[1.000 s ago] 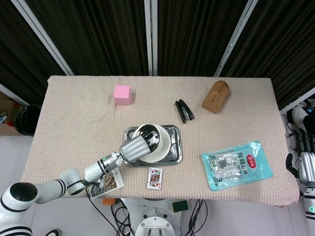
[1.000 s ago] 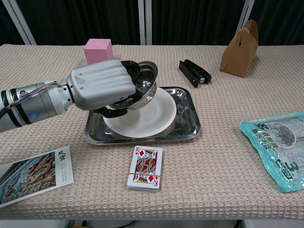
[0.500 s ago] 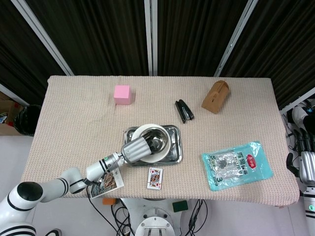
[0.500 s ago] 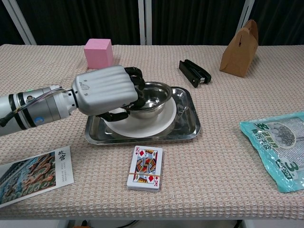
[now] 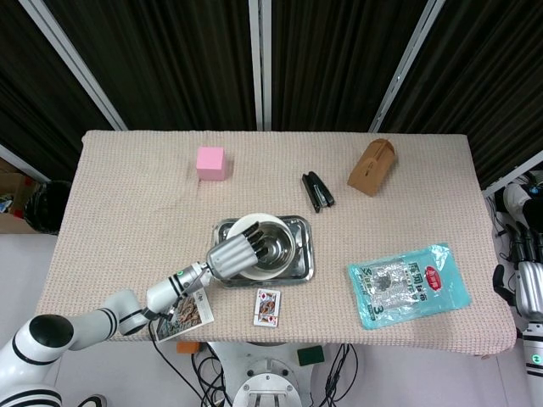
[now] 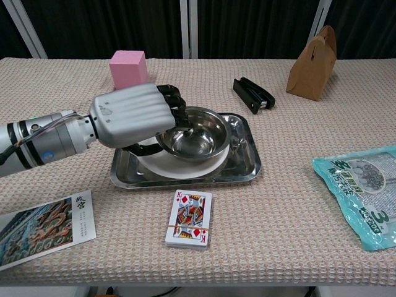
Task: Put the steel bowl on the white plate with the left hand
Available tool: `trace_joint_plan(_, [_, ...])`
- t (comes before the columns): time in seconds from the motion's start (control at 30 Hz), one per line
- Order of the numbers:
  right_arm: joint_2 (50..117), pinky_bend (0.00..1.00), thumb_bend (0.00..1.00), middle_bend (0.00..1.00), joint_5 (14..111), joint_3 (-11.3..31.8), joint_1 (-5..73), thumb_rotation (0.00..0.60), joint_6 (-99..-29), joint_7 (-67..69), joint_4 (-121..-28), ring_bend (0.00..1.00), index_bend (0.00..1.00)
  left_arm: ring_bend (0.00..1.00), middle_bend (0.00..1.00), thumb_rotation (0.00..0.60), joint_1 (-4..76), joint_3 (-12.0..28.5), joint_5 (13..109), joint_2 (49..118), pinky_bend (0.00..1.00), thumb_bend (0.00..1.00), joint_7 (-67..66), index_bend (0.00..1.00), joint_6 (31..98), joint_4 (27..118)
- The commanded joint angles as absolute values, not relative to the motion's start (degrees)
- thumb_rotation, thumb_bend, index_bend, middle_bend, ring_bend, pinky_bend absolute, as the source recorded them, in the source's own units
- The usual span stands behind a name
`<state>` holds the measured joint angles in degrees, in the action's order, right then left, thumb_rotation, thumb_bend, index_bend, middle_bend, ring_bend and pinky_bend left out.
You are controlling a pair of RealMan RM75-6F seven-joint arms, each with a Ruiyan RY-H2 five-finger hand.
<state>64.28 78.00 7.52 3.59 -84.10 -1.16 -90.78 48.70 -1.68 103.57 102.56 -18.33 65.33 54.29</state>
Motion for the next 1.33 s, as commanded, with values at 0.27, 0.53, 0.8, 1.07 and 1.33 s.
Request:
trace_joint_plan(0.27, [64.2,0.0,0.6,0.0,78.3,7.6,3.6,0.6,-84.4,-1.3,-91.1,0.0,0.0,0.13,0.1,0.6,43.8,0.9,97.8,97.8,0.21,0.14,-18.4,0.0,69.5,60.5])
trace_joint_plan(0.53, [64.5,0.0,0.59,0.0,78.5,7.3,3.6,0.6,-84.1,-1.2,-91.0,0.0,0.0,0.1,0.1,0.6,31.0,3.5,87.3,91.3,0.21,0.13,-13.2,0.0,80.0,65.0])
trace_joint_plan(0.8, [65.4,0.0,0.46,0.0,81.5,5.0,4.7,0.6,-81.5,-0.8,-87.8,0.0,0.0,0.03,0.08,0.6,16.6,-3.5,84.0,80.7,0.18,0.06,2.9,0.03,85.1,69.0])
trace_joint_plan(1.07, [67.5,0.0,0.45,0.0,82.0,4.5,5.5,0.6,-80.6,-2.7,-86.0,0.0,0.0,0.03,0.08,0.6,11.3,-5.3,84.4,76.3,0.17,0.06,1.5,0.1,87.4,68.7])
trace_joint_plan(1.33, [67.4,0.0,0.45,0.0,83.0,4.2,5.3,0.6,-81.6,-2.4,-86.4,0.0,0.0,0.03,0.08,0.6,10.0,-3.5,85.4,75.8,0.17,0.06,1.4,0.08,89.1,70.6])
